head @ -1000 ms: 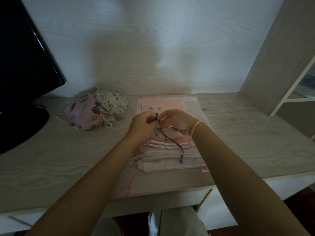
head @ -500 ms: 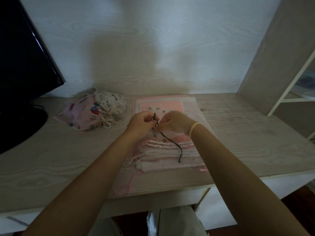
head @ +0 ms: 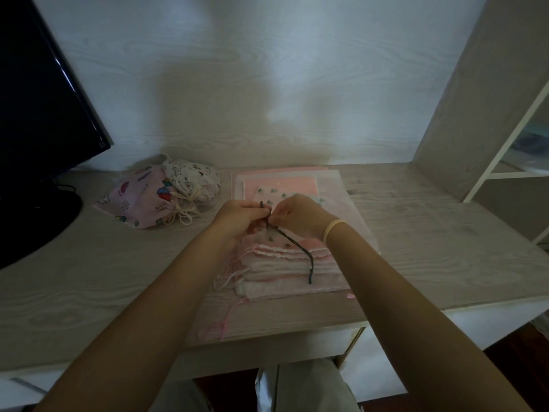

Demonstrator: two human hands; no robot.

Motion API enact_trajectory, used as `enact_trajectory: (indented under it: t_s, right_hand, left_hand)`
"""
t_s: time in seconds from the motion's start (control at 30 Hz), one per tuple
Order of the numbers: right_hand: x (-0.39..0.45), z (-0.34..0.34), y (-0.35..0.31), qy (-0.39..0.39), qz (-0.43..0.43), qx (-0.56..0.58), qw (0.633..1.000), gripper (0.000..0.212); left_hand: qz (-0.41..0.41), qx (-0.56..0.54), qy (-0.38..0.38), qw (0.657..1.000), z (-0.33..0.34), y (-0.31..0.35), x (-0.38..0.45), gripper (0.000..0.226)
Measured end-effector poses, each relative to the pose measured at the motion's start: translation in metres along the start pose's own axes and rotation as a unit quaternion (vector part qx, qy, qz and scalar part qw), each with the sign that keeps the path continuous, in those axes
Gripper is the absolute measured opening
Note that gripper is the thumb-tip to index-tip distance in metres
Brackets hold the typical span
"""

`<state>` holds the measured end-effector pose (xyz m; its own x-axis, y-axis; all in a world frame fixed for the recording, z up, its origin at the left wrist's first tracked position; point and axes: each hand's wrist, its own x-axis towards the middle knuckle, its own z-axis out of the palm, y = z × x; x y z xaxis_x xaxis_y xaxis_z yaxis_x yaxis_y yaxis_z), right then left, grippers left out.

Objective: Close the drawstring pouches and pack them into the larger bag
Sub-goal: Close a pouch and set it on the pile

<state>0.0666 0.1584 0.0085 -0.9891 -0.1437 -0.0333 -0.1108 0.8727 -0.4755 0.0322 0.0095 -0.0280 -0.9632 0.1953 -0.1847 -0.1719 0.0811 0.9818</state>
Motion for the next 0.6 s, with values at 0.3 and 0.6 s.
enact_trajectory:
  t_s: [0.3,0.6]
  right_hand:
    - [0.009,0.002,-0.002,0.009,0.035,-0.06,0.998,0.045]
    - [-0.001,-0.007,0.012,0.007,0.031,0.107,0.994,0.029]
  left_hand:
    - [-0.007,-0.027,-0.061,0.998,-0.004,0.006,-0.007,0.015]
    - [0.019,0.006,-0.023,1.0,-0.001,0.005,-0.004,0.022]
